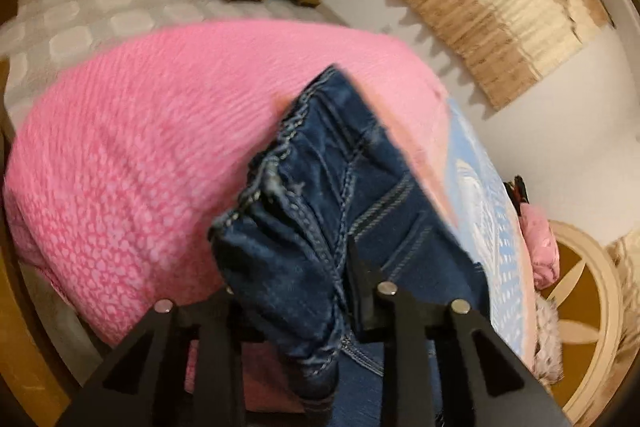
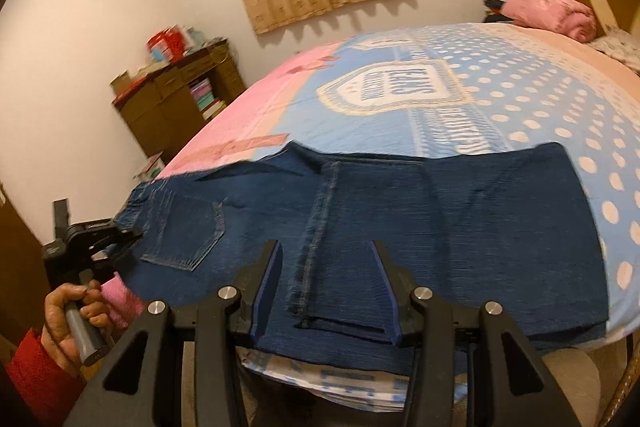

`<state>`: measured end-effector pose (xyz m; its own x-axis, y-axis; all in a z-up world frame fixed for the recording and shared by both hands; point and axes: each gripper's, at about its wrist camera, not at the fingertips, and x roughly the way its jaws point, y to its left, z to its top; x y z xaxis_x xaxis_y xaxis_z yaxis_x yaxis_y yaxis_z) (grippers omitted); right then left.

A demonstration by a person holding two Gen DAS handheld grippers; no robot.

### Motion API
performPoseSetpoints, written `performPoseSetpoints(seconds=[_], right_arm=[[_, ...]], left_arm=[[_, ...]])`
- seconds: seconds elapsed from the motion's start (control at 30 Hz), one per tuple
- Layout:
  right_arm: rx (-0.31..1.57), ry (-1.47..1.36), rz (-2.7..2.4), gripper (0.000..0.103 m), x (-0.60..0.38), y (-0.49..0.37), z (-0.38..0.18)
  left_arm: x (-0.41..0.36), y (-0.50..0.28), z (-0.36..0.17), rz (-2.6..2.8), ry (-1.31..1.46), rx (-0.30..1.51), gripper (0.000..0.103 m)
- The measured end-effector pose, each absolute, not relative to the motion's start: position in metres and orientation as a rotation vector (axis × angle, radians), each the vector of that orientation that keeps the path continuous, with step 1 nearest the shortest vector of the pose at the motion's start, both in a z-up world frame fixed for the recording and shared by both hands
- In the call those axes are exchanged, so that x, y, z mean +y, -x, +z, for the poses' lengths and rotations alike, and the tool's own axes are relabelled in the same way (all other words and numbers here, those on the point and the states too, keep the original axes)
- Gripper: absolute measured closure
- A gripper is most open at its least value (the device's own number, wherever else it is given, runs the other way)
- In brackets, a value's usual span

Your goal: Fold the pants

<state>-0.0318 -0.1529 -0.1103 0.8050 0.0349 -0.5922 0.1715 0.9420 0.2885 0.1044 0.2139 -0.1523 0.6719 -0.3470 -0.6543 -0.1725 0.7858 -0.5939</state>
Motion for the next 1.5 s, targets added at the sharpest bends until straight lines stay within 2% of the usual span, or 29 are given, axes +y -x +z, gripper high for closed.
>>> performPoseSetpoints(seconds=[0.23,0.4,0.5,0.73,0.9,1.0,1.1,1.17,1.23,1.5], right_arm=[[0.584,-0.417,-0.156,0.057,-0.192,0.054,-0.104],[0.533,-0.517,-0.25,0.057,-0.24,0.077,-0.099],[0.501,-0.585,-0.31,0.057,-0.27,0.097,-0.097],[0.454,-0.67,-0.435,0.057,-0.319,0.148,-0.098],[0.449,-0.747,-0.502,0.057,-0.341,0.171,-0.108],[0.442,-0.763,-0.513,0.057,-0.345,0.175,-0.109],[0.441,-0.75,-0.506,0.057,-0.342,0.173,-0.108],[0.444,-0.751,-0.495,0.057,-0.341,0.172,-0.109],[0.448,-0.749,-0.489,0.057,-0.341,0.169,-0.111],[0.441,-0.7,-0.502,0.057,-0.336,0.171,-0.098]], left_arm=[[0.153,-0.094,-0.073,-0.264,0.45,0.706,0.077],[0.064,-0.066,-0.012,-0.48,0.204,0.587,0.077],[0.004,-0.046,0.002,-0.613,0.069,0.549,0.077],[-0.127,0.003,-0.03,-0.878,-0.186,0.59,0.077],[-0.198,0.028,-0.098,-0.943,-0.401,0.732,0.075],[-0.209,0.046,-0.113,-0.924,-0.506,0.711,0.072],[-0.204,0.05,-0.108,-0.918,-0.526,0.681,0.061],[-0.194,0.055,-0.101,-0.975,-0.47,0.68,0.042],[-0.189,0.06,-0.095,-1.01,-0.448,0.675,0.038],[-0.146,0.052,-0.089,-0.908,-0.313,0.701,0.036]])
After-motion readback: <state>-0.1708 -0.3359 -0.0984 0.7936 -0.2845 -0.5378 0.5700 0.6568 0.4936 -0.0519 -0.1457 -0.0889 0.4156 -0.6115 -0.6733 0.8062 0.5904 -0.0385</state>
